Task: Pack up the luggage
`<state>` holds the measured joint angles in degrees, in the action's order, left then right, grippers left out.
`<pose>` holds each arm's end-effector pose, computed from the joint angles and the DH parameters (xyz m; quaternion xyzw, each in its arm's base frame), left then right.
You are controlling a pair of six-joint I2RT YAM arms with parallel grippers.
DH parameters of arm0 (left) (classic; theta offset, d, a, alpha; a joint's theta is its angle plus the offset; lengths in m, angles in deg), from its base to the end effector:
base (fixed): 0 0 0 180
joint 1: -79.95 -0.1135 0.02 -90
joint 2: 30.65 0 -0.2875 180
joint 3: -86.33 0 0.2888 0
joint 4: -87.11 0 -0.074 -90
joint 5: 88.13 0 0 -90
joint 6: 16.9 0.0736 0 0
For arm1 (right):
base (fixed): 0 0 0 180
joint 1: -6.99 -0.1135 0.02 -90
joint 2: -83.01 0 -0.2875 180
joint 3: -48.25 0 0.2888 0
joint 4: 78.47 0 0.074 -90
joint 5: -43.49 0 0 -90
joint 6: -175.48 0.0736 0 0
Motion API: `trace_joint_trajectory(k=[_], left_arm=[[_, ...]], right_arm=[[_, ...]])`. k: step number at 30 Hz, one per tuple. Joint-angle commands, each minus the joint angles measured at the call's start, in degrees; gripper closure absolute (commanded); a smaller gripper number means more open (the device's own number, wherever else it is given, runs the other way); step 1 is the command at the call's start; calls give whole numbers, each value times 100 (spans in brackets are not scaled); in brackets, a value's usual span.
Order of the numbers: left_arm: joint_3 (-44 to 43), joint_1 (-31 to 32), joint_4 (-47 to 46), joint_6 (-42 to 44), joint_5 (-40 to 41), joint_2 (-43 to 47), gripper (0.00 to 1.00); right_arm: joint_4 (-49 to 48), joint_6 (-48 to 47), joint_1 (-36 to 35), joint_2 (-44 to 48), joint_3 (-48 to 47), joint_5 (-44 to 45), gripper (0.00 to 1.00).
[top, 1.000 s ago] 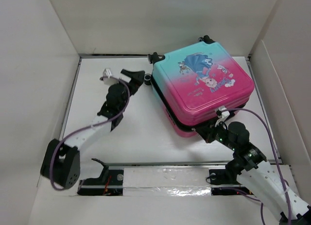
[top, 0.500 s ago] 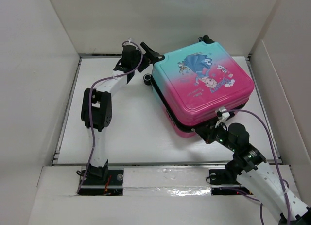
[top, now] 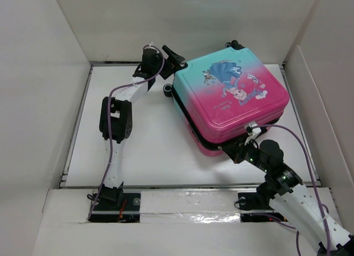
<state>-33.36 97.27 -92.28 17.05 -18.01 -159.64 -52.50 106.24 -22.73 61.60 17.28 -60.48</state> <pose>0.5911 -0.2105 0.2656 -0.1453 0.7482 -0.4846 0.4293 0.1446 0.1030 0.2253 -0.1347 0.7867 0.3416 0.4962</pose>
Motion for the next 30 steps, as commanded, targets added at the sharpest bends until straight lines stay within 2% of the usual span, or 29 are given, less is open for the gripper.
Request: trace_joint_trajectory(k=[1, 2, 4, 6, 7, 9, 10, 11, 12, 13, 14, 15, 16, 17, 21, 22, 24, 25, 28, 30], left_arm=[[-269, -45, -628, -432, -236, -100, 8], [-286, -45, -725, -520, -271, -187, 12], [-392, -45, -909, -766, -394, -302, 27], [-628, -45, -945, -889, -481, -486, 33], [-682, -45, -971, -960, -491, -539, 34], [-656, -45, -1085, -1039, -491, -575, 36], [-577, -45, -1364, -1135, -499, -557, 39], [-437, -45, -1541, -1206, -499, -453, 43], [-123, -45, -1743, -1250, -473, -391, 58], [37, -97, -2084, -1294, -447, -312, 67], [213, -97, -2253, -1355, -403, -146, 74], [554, -150, -2446, -1382, -342, -57, 88], [705, -211, -2779, -1408, -333, 31, 94], [828, -212, -2878, -1426, -315, 180, 100], [1198, -352, -3055, -1172, -359, 584, 100], [1277, -413, -3055, -1102, -341, 690, 100], [1584, -414, -3098, -891, -254, 1024, 100], [1725, -483, -3125, -846, -210, 1155, 100], [2533, -615, -3449, -802, -34, 1770, 100], [3163, -756, -3678, -741, 115, 2445, 100]], right_arm=[[-405, 16, -43, 23, -53, -158, 100], [-405, 16, -43, 23, -44, -158, 100], [-413, 43, -43, 14, -35, -158, 100], [-396, 60, -43, 5, -35, -158, 100], [-378, 60, -43, 5, -35, -149, 97], [-369, 95, -43, 5, -27, -105, 84], [-378, 104, -43, -4, -27, -105, 64], [-378, 113, -43, -12, -27, -96, 57], [-378, 122, -43, -21, -35, -62, 51], [-378, 122, -43, -39, -35, -44, 43], [-387, 131, -43, -65, -35, -18, 40], [-396, 139, -43, -91, -44, 18, 39], [-404, 140, -43, -135, -53, 35, 37], [-413, 140, -43, -222, -53, 35, 37], [-431, 148, -43, -443, -105, 201, 36], [-327, 192, -43, -426, -140, 359, 39], [-282, 263, -43, -294, -132, 799, 51], [-377, 280, -43, -241, -54, 904, 61], [-518, 280, -43, -354, -27, 1029, 74], [-754, 62, 9, -783, -97, 811, 73]])
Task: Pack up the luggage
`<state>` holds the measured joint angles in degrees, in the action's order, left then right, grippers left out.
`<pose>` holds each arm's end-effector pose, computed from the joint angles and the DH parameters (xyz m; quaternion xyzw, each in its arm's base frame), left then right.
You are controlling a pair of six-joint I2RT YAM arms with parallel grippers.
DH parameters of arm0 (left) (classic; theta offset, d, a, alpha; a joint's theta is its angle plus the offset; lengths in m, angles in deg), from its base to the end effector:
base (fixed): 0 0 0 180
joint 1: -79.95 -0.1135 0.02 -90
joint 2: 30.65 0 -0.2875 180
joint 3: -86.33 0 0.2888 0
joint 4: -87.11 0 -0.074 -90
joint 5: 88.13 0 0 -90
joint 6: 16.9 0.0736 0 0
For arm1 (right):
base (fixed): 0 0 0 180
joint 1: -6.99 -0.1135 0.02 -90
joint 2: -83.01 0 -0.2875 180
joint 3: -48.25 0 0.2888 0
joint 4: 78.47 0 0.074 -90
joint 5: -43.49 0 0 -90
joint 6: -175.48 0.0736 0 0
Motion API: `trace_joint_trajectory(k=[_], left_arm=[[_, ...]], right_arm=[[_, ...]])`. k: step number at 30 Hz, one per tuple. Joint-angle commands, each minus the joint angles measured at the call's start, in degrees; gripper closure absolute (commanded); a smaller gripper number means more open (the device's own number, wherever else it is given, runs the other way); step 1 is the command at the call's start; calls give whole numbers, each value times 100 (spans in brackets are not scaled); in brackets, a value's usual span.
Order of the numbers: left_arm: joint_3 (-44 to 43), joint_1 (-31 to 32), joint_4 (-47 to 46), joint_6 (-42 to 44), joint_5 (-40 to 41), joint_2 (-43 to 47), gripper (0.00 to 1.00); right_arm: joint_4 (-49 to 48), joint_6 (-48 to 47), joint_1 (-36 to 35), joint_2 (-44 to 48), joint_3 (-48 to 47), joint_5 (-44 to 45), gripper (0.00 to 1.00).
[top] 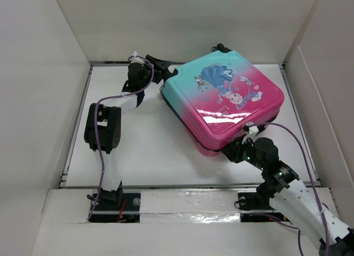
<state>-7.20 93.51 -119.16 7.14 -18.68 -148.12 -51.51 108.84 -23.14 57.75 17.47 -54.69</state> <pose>0.5377 -0.1563 0.2572 -0.1854 0.6683 -0.5489 0.4666 0.1540 0.1015 0.2103 -0.0888 0.8204 0.3055 0.4752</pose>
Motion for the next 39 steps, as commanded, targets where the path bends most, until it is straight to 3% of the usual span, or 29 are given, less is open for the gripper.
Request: trace_joint_trajectory(k=[1, 11, 16, 21, 22, 25, 28, 30, 34, 36, 39], left_arm=[[760, -381, -990, 250, 253, 1297, 100], [3318, -952, -1148, 478, 913, 4017, 100], [4137, -1004, -509, 811, 1299, 5153, 100], [4049, -1136, -217, 812, 1169, 5138, 100], [4058, -1197, -156, 803, 1168, 5120, 100], [4224, -1198, -138, 812, 1203, 5146, 100], [4488, -1198, -199, 759, 1212, 5164, 100], [4620, -1198, -252, 716, 1212, 5147, 100], [4673, -1198, -392, 663, 1151, 4997, 100], [4699, -1198, -428, 654, 1203, 4909, 100], [4674, -1198, -489, 680, 1352, 4795, 100]], right_arm=[[-933, -287, 51, -566, -169, 143, 72], [-1663, -1588, 482, -2404, -1750, -991, 58], [-1540, -1852, 596, -2739, -2138, -1589, 48], [-1733, -1686, 596, -2134, -1191, -1573, 49], [-1942, -1511, 596, -1819, -989, -1546, 61], [-2268, -1142, 596, -1343, -381, -1423, 81], [-2374, -956, 596, -947, -144, -1195, 88], [-2489, -929, 596, -876, -47, -1290, 84], [-2525, -1078, 596, -1297, -133, -1528, 53], [-2472, -1122, 596, -1464, -169, -1502, 53], [-2507, -1017, 596, -1588, -55, -1108, 68]])
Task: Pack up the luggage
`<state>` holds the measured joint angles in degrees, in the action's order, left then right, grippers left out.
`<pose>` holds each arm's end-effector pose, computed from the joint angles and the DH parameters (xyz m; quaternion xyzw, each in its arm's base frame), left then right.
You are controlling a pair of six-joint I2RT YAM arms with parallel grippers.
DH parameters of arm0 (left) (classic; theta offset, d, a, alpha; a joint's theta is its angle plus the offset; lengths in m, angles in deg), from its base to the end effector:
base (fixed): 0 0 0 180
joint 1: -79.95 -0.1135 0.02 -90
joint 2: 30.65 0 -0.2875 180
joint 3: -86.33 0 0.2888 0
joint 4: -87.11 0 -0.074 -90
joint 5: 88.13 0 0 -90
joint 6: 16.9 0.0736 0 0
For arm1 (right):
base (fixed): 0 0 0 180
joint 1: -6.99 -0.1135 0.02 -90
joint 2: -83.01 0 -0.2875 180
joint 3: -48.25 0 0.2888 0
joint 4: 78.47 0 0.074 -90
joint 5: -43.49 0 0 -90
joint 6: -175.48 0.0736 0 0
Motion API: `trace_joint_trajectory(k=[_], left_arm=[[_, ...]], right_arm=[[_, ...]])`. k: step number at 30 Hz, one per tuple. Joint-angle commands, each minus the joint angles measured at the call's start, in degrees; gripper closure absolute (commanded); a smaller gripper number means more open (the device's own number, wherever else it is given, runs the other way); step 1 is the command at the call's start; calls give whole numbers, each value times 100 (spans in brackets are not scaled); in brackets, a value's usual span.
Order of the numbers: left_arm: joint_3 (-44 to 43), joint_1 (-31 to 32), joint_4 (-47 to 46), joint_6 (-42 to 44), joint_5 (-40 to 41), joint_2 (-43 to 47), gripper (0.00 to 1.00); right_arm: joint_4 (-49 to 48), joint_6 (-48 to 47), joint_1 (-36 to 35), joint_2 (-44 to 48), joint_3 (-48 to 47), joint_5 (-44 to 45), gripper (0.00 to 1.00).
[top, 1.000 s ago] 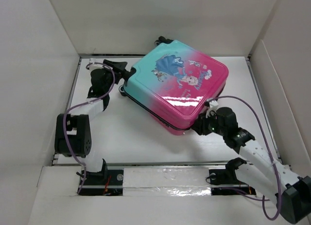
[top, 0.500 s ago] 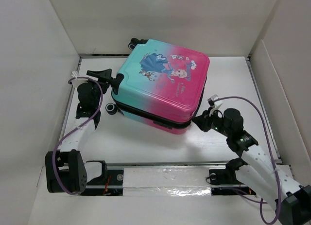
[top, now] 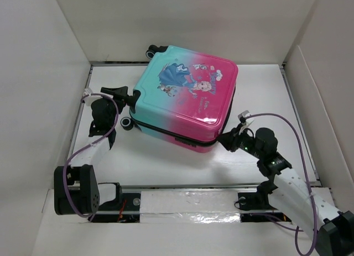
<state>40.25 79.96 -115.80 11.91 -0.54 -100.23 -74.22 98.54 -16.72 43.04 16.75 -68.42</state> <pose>0.3321 -0.0032 0.2663 -0.3489 0.6192 -0.3709 0.5978 0.1941 0.1153 0.2243 -0.1893 0.7525 0.3342 0.5349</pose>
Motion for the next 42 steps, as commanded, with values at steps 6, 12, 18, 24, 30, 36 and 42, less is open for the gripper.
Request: trace_joint_trajectory(k=[6, 12, 18, 24, 30, 36, 42], left_arm=[[-449, 34, -870, 107, -619, -486, 100], [-309, 34, -949, 28, -699, -697, 100], [-230, 34, -932, 19, -708, -706, 100], [-283, 34, -677, 125, -611, -574, 100], [-292, 34, -334, 221, -427, -460, 100], [-169, 34, 0, 283, -58, -153, 61], [-89, 34, 562, 239, 689, 532, 29]], right_arm=[[-596, 320, -47, 498, 701, 319, 73], [-868, 250, -47, 394, 896, 337, 59], [-1114, 136, -47, -28, 764, 231, 57], [-1571, 57, -47, -398, 711, 257, 54], [-2230, -67, -47, -977, 703, -128, 67], [-2740, 65, -47, -971, 887, -226, 98], [-2101, 144, -47, -101, 1002, -68, 100]])
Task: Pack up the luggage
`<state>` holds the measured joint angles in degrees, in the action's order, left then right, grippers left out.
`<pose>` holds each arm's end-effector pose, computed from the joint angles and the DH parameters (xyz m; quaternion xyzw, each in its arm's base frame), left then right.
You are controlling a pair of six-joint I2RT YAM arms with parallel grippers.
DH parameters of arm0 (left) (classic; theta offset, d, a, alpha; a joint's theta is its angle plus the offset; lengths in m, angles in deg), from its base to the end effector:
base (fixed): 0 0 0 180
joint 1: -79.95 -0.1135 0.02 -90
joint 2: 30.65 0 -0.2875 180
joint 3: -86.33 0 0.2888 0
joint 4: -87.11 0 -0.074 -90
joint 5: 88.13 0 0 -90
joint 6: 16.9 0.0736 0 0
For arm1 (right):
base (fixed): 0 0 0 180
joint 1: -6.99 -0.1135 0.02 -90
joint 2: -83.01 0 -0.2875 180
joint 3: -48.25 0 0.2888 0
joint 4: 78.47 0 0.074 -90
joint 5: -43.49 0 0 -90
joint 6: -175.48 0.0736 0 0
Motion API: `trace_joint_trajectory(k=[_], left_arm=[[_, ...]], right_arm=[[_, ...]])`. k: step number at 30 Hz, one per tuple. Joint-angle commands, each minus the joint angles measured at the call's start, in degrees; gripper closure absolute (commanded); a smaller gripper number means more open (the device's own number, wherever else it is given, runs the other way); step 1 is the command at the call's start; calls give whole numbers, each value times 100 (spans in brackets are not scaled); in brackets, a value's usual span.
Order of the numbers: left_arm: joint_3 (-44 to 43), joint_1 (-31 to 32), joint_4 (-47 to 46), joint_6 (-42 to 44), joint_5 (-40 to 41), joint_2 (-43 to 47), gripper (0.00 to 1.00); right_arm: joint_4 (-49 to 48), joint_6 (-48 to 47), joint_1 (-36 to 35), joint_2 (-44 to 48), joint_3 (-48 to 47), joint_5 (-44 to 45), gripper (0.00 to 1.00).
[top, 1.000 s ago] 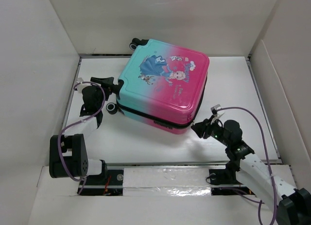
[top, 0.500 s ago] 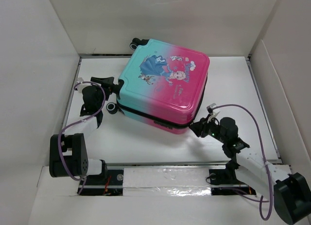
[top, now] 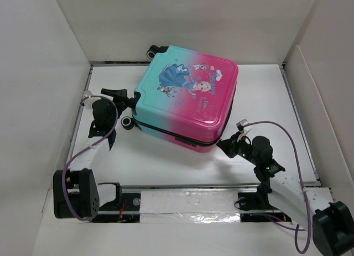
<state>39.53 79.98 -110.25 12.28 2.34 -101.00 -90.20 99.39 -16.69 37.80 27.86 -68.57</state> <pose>0.3348 0.0004 0.2530 -0.3789 0.6406 -0.3356 0.5775 0.1886 0.1129 0.1641 -0.1840 0.7557 0.3385 0.5296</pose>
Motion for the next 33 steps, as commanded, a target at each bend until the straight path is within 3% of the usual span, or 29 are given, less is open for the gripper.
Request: trace_joint_trajectory(k=[1, 4, 9, 12, 13, 14, 16, 20, 26, 28, 30, 31, 32, 33], left_arm=[[-17, 32, 112, 184, 645, 749, 24], [61, 32, 376, 131, 1059, 1434, 19], [-87, 32, 807, 543, 1245, 2367, 15], [-193, 364, 764, 1227, 745, 2596, 70], [-97, 540, 729, 1361, 466, 2640, 95], [17, 855, 563, 1449, 237, 2701, 100], [350, 1260, 412, 1842, -185, 2798, 100], [571, 2482, 955, 2371, 181, 3682, 100], [1554, 3694, 1055, 2417, -3, 3933, 100], [1871, 4335, 966, 2346, 660, 3775, 100], [1942, 5416, 782, 2355, 1347, 3380, 100], [1821, 5759, 755, 2338, 2047, 3161, 100], [1698, 6337, 789, 2329, 2419, 2715, 100], [1592, 6525, 781, 2303, 2692, 2502, 100]], right_arm=[[-310, 59, -49, 591, -109, 78, 100], [454, 120, -49, 1066, -118, 159, 100], [799, 331, -49, 1182, -126, 18, 100], [1063, 358, -102, 1172, -179, 0, 100], [1159, 384, -102, 1207, -197, 0, 100], [1194, 410, -154, 1242, -197, 18, 100], [1256, 437, -154, 1356, -197, 27, 100], [1423, 437, -207, 1348, -258, -9, 100], [1546, 419, -260, 1199, -451, 158, 100], [1660, 384, -321, 1146, -591, 211, 100], [1722, 358, -382, 1050, -688, 238, 100], [1740, 358, -487, 1015, -750, 238, 100], [1748, 367, -558, 979, -750, 281, 100], [1740, 401, -646, 910, -750, 316, 100]])
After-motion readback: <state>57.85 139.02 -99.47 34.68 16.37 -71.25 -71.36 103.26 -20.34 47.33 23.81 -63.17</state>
